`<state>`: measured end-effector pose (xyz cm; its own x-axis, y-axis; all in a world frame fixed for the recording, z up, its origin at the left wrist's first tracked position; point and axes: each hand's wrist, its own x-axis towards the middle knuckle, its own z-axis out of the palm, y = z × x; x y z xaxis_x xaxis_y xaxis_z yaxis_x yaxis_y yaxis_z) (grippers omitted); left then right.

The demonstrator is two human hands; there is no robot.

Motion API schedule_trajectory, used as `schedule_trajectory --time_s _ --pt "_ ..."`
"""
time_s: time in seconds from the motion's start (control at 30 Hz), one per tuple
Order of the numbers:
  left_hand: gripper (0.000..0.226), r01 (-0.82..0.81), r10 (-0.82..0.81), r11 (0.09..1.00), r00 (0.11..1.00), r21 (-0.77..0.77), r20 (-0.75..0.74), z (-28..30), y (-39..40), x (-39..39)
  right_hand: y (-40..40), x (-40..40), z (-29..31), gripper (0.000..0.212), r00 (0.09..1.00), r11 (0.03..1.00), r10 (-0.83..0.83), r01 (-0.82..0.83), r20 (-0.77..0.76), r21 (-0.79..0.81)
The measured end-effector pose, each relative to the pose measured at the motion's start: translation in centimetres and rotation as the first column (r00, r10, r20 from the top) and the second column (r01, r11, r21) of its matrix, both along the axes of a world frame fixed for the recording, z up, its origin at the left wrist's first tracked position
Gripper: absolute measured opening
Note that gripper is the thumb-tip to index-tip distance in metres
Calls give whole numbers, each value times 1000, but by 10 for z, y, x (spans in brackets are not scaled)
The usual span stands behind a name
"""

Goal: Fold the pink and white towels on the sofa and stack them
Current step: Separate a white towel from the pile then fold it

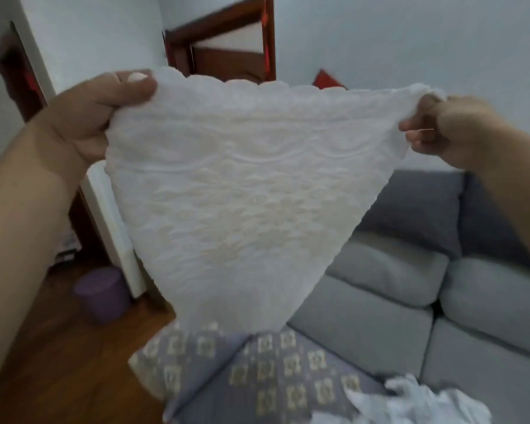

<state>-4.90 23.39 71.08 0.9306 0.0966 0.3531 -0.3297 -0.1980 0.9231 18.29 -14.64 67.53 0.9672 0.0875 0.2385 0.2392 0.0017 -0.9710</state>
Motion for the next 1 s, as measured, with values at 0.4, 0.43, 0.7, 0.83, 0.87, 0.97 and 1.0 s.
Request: schedule_trajectory --time_s 0.4,0.43,0.7,0.83,0.87,0.97,1.0 --pt "14 362 -309 929 644 -77 -700 -342 -266 -40 -245 -18 -314 21 820 990 -141 105 -555 -95" --pt "14 353 -320 929 603 -116 -731 -368 -290 -46 -265 -20 -334 11 804 979 -186 103 -564 -176" --pt "18 335 -213 940 443 -60 -871 -505 -462 -63 -372 -28 -437 55 711 829 -517 276 -477 -487" --pt "19 499 -301 861 342 -99 -890 -540 -567 -61 -477 -54 -484 51 527 691 -704 354 -476 -630" --pt "19 508 -302 856 339 -97 -891 -540 -574 -64 -483 -54 -496 50 516 700 -698 344 -497 -626" --pt "16 538 -302 840 363 -66 -882 -544 -597 -66 -489 -50 -501 49 559 718 -674 340 -484 -608" --pt "14 557 -314 827 357 -69 -880 -550 -608 -66 -494 -50 -501 50 572 724 -665 340 -479 -600"
